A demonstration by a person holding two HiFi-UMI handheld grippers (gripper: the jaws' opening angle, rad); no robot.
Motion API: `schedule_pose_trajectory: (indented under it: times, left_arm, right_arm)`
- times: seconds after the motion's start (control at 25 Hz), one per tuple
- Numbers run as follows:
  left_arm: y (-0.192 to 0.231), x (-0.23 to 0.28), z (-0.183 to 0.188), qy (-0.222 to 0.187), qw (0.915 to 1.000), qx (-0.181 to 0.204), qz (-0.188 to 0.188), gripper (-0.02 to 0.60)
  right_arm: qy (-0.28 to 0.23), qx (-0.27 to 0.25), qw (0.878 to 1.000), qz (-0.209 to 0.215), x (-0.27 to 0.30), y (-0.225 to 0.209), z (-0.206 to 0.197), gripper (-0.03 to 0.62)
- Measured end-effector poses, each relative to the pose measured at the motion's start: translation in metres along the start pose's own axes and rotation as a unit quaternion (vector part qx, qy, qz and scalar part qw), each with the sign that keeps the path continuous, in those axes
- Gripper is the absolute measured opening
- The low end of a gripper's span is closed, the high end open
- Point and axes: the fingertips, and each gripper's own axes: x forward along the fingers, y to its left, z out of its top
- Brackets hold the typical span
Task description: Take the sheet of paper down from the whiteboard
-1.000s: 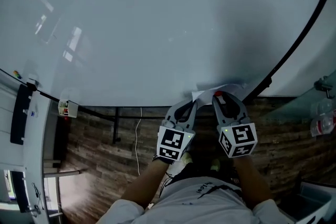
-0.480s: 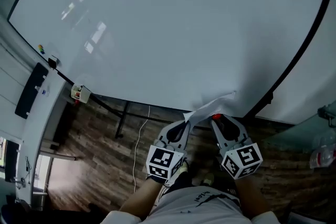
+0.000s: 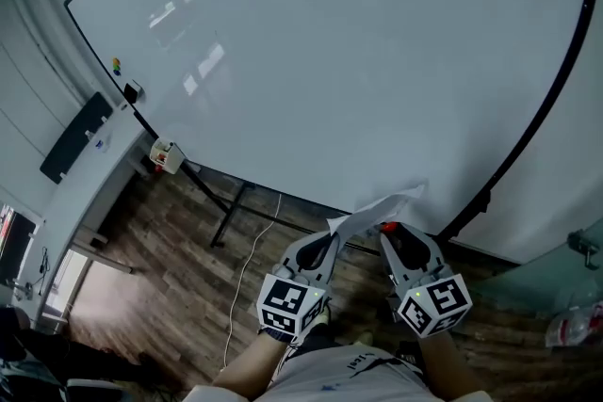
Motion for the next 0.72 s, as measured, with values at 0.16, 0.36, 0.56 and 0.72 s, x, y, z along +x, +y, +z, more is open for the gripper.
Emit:
schedule_pose_trajectory:
  times: [0.16,0.36,0.56,0.72]
  left_arm:
    - [-0.007,-0.003,0.002,-0.002,0.9999,-0.010,0.004,0.012]
    - [-0.017,-0.004,0.005,-0.007,0.9999,-0.007,0.002,0.012]
    - [-0.020,-0.002,0.008,-0.007,1.0000,-0.006,0.001,0.012]
    - [-0.021,-0.001,0.008,-0.005,1.0000,-0.005,0.000,0.012]
  right_arm:
    - [0.001,-0.004,1.000,0.008,-0.007,0.001,0.002,0.121]
    - [0.001,-0.013,1.000,0.008,-0.017,0.001,0.011,0.121]
    - [-0.001,-0.017,1.000,0.005,-0.020,-0.003,0.015,0.120]
    - [-0.004,-0.019,1.000,0.001,-0.020,-0.005,0.018,0.120]
